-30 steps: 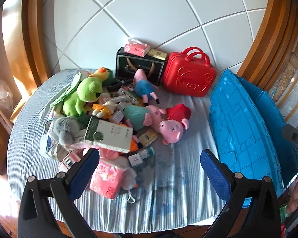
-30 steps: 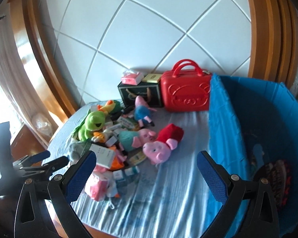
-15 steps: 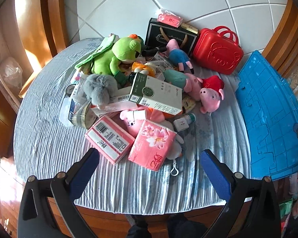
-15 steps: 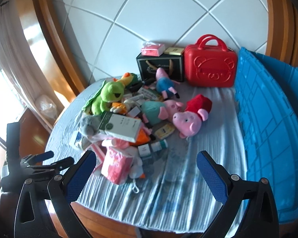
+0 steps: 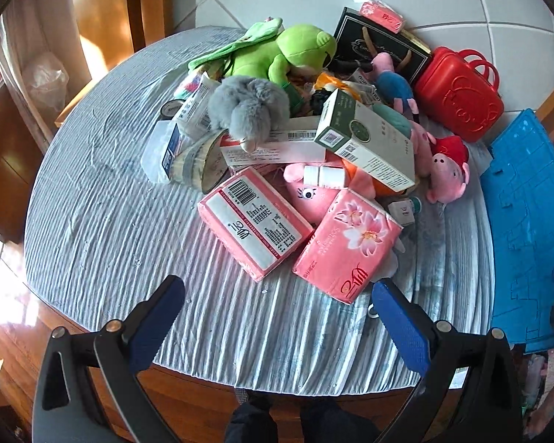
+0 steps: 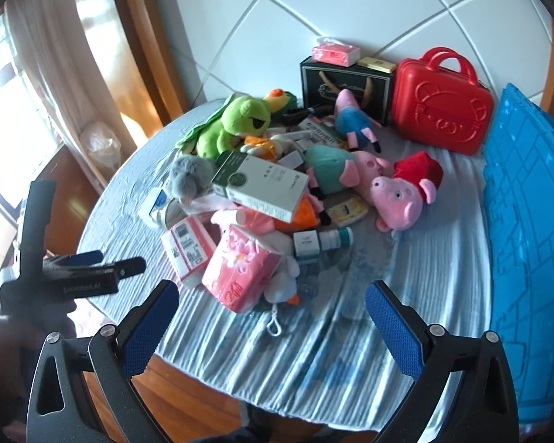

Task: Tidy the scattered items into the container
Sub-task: 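Withdraw both tools from the crate back over the pile, then grasp a pink tissue pack with the left tool while the right tool grasps another pink tissue pack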

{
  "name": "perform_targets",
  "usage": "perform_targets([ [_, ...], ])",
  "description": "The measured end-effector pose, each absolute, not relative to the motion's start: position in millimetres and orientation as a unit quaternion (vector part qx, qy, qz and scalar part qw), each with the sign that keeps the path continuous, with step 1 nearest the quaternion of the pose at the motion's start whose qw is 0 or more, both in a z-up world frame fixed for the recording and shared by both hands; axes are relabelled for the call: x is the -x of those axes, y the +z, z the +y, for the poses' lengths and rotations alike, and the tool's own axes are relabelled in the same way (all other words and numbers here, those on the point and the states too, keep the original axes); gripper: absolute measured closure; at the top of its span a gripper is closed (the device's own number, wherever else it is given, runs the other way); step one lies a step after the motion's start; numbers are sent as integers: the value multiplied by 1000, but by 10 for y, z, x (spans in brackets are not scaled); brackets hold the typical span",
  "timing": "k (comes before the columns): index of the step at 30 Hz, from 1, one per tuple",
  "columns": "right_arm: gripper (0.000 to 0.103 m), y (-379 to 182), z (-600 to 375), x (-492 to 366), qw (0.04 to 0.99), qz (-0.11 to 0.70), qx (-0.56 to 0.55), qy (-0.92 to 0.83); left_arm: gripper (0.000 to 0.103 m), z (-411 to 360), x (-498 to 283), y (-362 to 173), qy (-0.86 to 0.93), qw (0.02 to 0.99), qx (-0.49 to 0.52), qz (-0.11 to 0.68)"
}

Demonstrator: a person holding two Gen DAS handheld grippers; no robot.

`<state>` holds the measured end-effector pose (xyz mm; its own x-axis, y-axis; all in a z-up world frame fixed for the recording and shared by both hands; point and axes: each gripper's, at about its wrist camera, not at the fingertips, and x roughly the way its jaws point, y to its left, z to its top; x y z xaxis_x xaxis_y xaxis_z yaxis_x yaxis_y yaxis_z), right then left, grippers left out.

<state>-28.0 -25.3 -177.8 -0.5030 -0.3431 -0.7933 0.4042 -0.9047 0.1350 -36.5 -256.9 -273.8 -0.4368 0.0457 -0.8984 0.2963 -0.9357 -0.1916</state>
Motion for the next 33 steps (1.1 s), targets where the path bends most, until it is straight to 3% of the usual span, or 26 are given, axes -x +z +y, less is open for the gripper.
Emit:
perform_targets([
  [23, 0, -3322, -907, 804, 153, -14, -526, -836, 0, -3017, 1457, -4013, -759, 126, -596, 229],
  [33, 0, -3570, -1322, 999, 135, -31, -538, -832, 0, -3111, 1527, -4042, -770, 123, -601, 176],
])
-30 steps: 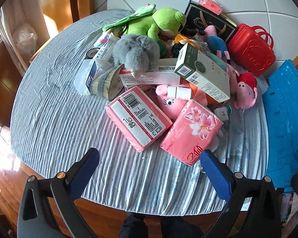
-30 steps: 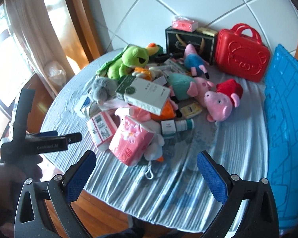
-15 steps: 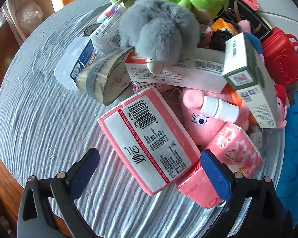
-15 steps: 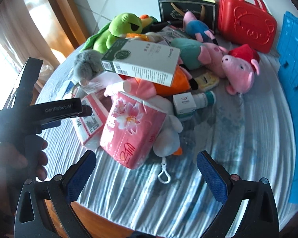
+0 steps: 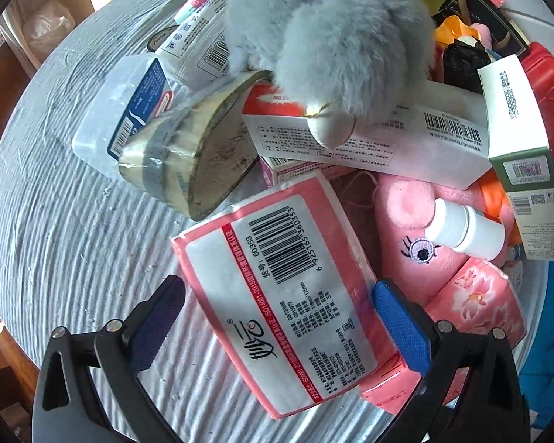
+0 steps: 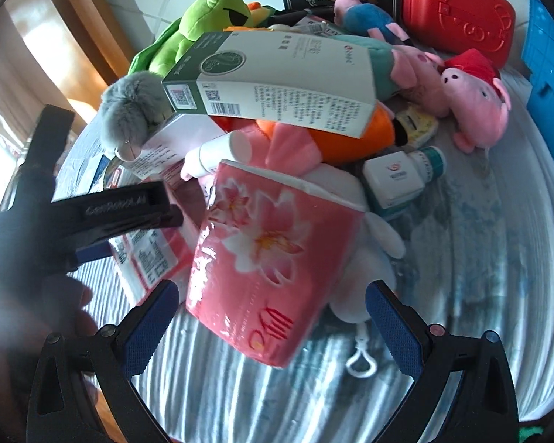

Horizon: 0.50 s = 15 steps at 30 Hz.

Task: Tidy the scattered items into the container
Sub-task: 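Grasp a pink tissue pack with the left tool while the right tool grasps another pink tissue pack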

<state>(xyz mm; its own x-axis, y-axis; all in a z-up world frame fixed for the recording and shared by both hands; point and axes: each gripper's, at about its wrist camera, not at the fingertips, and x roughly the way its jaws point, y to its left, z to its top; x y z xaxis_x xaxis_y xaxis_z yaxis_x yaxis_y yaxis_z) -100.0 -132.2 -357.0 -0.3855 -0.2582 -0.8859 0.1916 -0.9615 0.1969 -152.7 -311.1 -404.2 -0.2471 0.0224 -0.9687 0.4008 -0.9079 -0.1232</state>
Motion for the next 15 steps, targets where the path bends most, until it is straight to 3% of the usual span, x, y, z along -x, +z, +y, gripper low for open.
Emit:
perform_targets([
  [15, 0, -3928, -1580, 1222, 70, -22, -548, -834, 0, -3352, 1306, -4025, -796, 104, -587, 107],
])
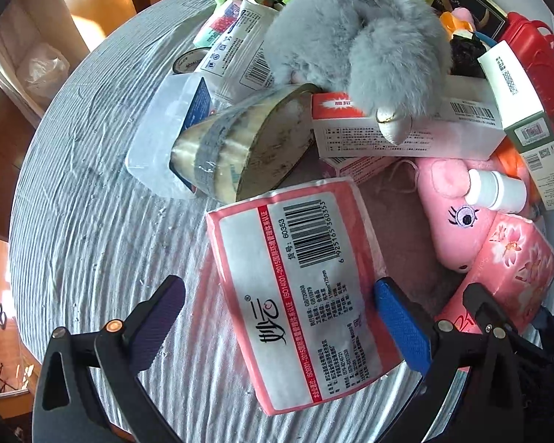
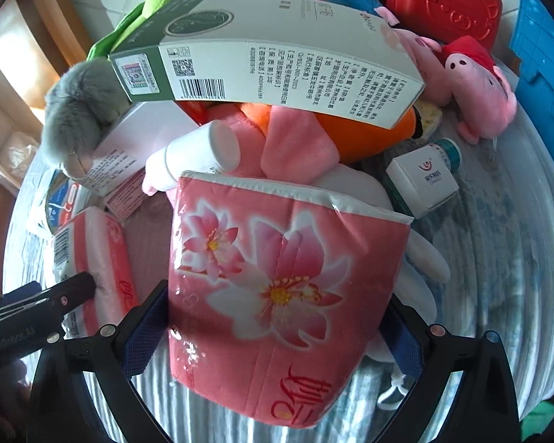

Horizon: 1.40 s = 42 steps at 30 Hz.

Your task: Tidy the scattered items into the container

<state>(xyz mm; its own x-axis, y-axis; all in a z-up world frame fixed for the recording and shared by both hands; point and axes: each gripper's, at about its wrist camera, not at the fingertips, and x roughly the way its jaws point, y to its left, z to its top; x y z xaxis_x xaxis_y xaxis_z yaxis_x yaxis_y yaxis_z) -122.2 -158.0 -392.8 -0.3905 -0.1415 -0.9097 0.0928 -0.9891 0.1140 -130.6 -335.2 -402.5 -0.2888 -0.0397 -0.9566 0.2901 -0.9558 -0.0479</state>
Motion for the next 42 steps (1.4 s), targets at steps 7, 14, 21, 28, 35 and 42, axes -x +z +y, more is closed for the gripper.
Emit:
perform_targets([
  [7, 8, -3912, -1518, 1209, 86, -11, -554, -828, 0, -3211, 1475, -4153, -785, 94, -597, 136],
  [14, 14, -3890, -1430, 1181, 112, -7, -555, -824, 21, -3141, 1525, -4174, -788, 68, -594, 147],
  [21, 18, -3812, -1342, 1137, 129, -16, -555, -822, 39, -2988, 1463, -4125, -792, 69, -594, 122],
  [28, 18, -3549, -1328, 1088, 141, -11, -539, -830, 40, -2921, 1361, -4035, -792, 83, -593, 116],
  [35, 18, -3246, -1243, 1089, 148, -11, -525, -838, 40, -2840, 1248, -3633, -812, 99, -566, 103],
  [42, 18, -2872, -1168, 1232, 152, -9, -509, -847, 40, -2820, 1081, -3116, -833, 95, -537, 95],
])
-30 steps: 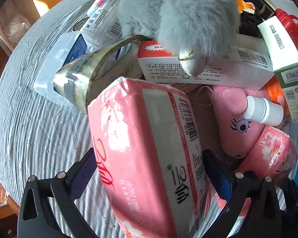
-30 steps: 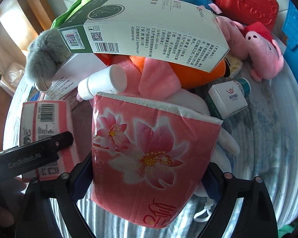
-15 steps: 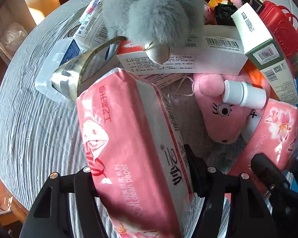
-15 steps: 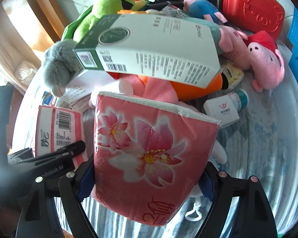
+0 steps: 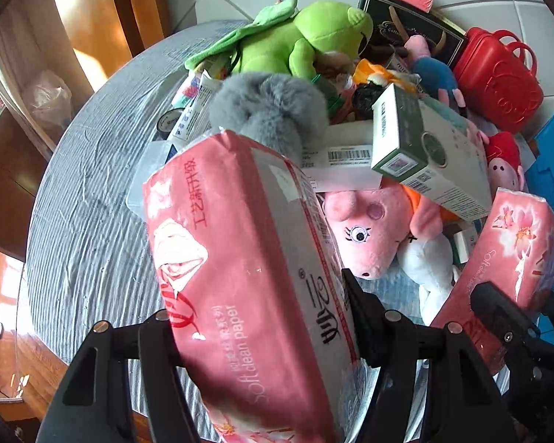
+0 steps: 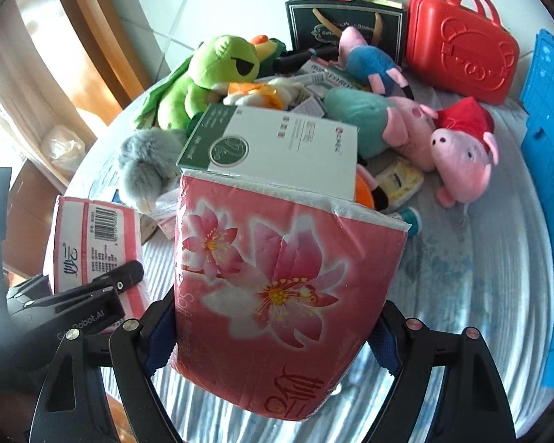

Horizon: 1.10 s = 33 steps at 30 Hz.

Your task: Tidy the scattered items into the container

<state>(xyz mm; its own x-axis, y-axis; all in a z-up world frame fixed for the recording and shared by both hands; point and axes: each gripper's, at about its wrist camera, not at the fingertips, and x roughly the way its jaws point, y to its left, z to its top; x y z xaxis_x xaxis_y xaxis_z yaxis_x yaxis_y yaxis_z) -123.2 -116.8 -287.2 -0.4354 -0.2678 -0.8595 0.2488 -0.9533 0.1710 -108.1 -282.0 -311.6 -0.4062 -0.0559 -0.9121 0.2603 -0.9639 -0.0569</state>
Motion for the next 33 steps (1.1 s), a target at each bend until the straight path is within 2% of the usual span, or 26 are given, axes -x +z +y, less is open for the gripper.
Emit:
perform_targets([
  [9, 18, -2527, -979, 1086, 148, -12, -491, -858, 40, -2822, 891, -2885, -845, 85, -520, 91],
  [22, 18, -2498, -805, 936, 138, -15, -495, -858, 40, -3008, 691, -2865, -847, 78, -517, 95],
  [33, 18, -2171, -711, 941, 140, -18, -471, -871, 40, -2864, 741, -2348, -870, 67, -481, 84],
])
